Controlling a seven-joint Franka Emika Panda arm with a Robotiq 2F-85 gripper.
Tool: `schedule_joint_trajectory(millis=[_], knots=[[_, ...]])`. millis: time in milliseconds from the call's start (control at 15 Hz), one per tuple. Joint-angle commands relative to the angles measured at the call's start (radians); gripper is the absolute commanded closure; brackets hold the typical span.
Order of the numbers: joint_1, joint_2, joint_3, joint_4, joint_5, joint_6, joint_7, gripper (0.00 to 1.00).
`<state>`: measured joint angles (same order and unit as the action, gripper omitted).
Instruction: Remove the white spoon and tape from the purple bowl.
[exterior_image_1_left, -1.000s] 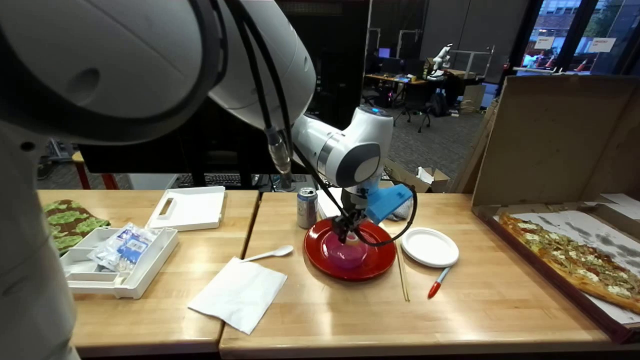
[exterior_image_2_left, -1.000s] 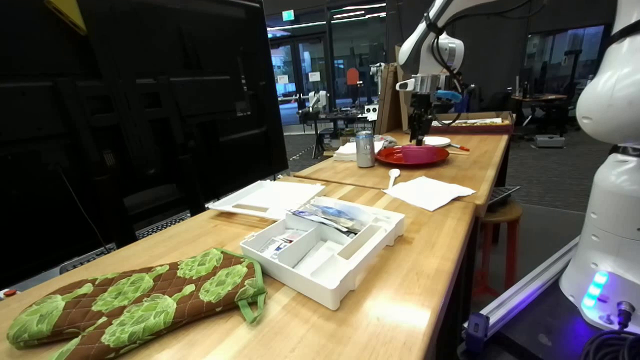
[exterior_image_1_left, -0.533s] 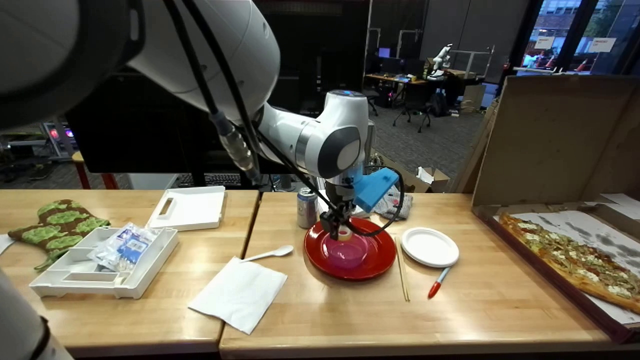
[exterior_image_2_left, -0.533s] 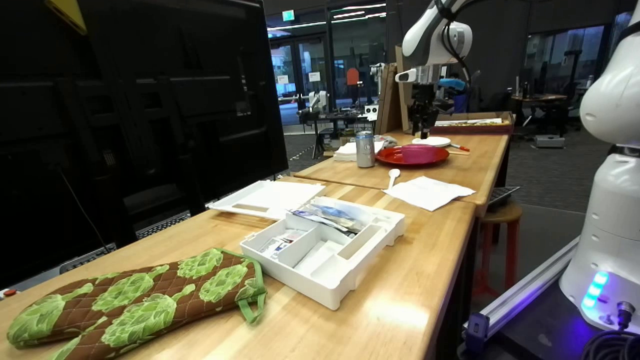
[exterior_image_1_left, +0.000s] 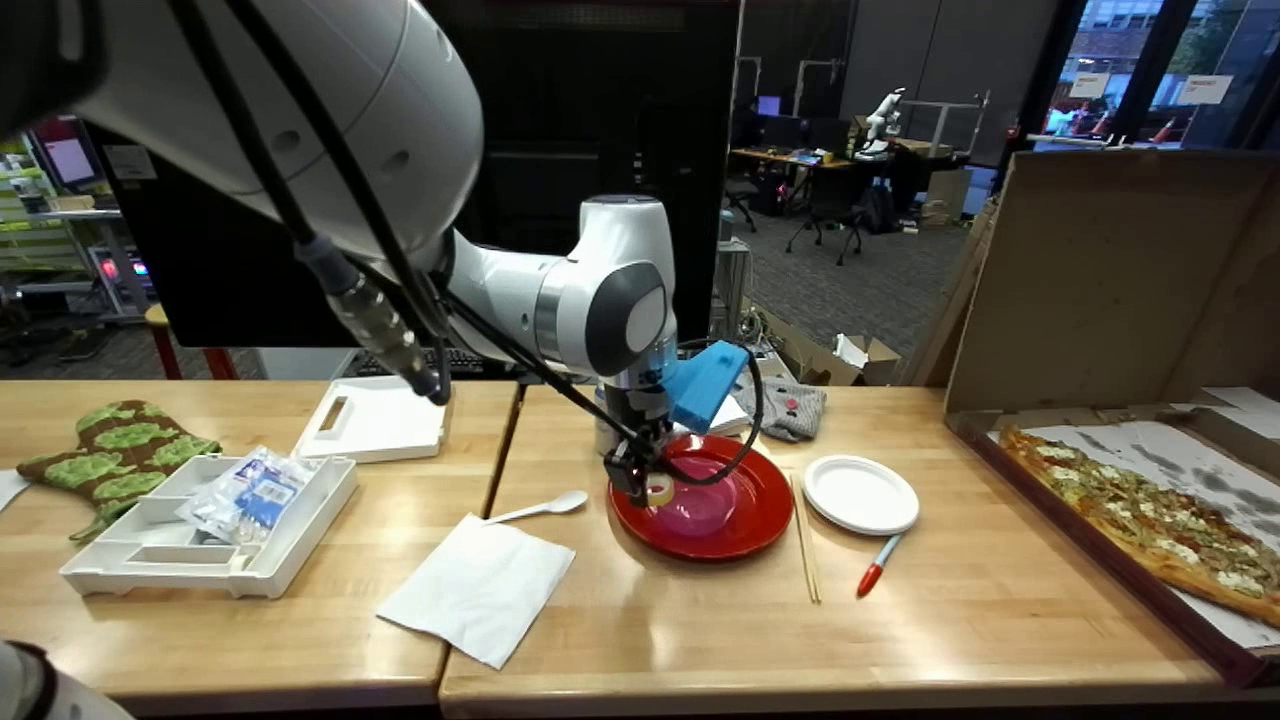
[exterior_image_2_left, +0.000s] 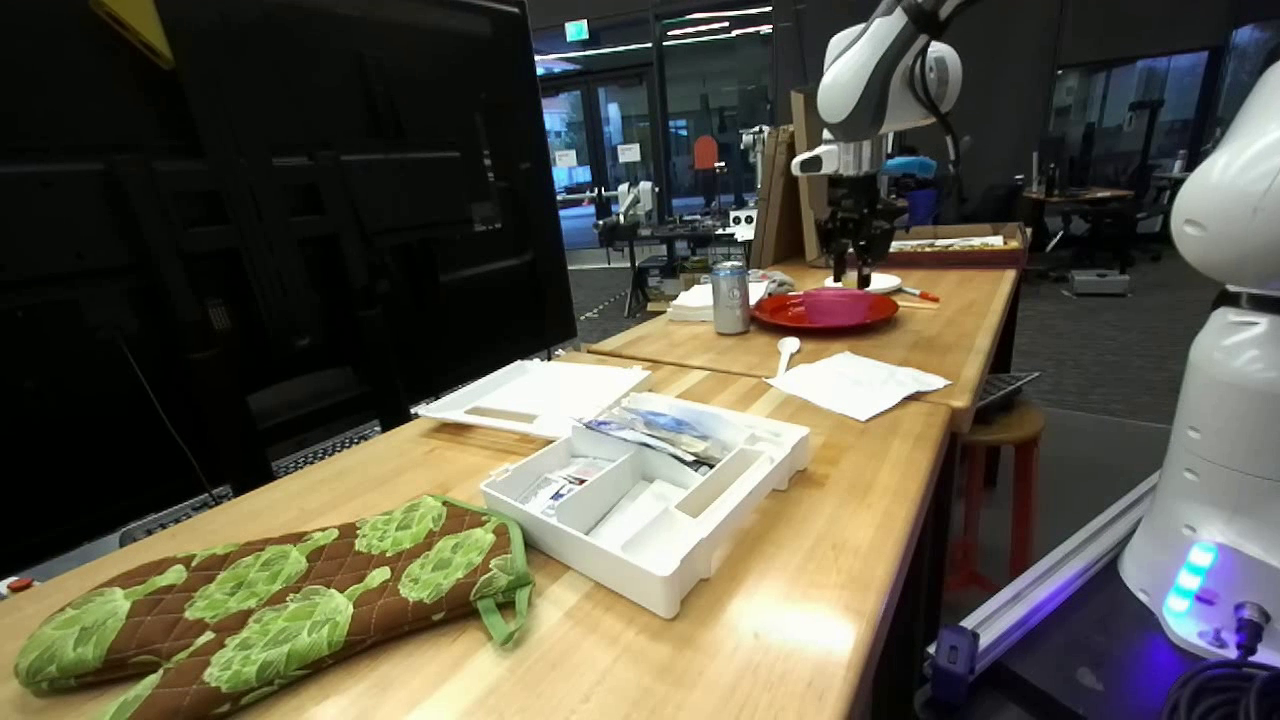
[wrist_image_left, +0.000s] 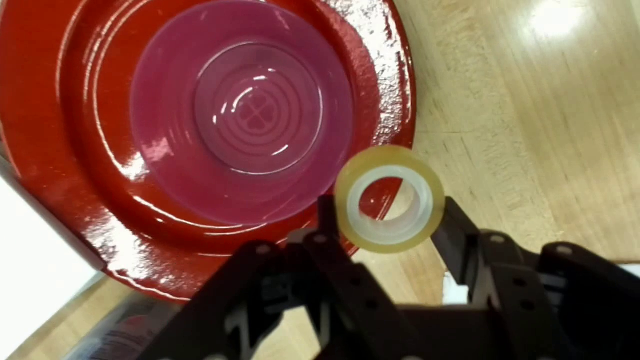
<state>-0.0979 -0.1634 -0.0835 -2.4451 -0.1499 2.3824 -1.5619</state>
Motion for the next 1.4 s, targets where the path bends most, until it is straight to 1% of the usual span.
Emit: schedule_joint_trajectory(millis=[0,400,667,1067,1333], knots=[[0.022,-0.072,-0.002,-0.105,-0.08,0.043,-0.009,0.76],[0.048,-0.114,0.004,-0.198,-0.158,0.079,-0.007,0.76],[0.068,-0.149,0.009,-0.24,-0.177,0.077,-0.02,0.76],[0.114,-0.217,0.007,-0.304,-0.158,0.048,-0.134,0.76],[0.142,-0.251,0.025,-0.342,-0.169,0.021,-0.179,0.76]])
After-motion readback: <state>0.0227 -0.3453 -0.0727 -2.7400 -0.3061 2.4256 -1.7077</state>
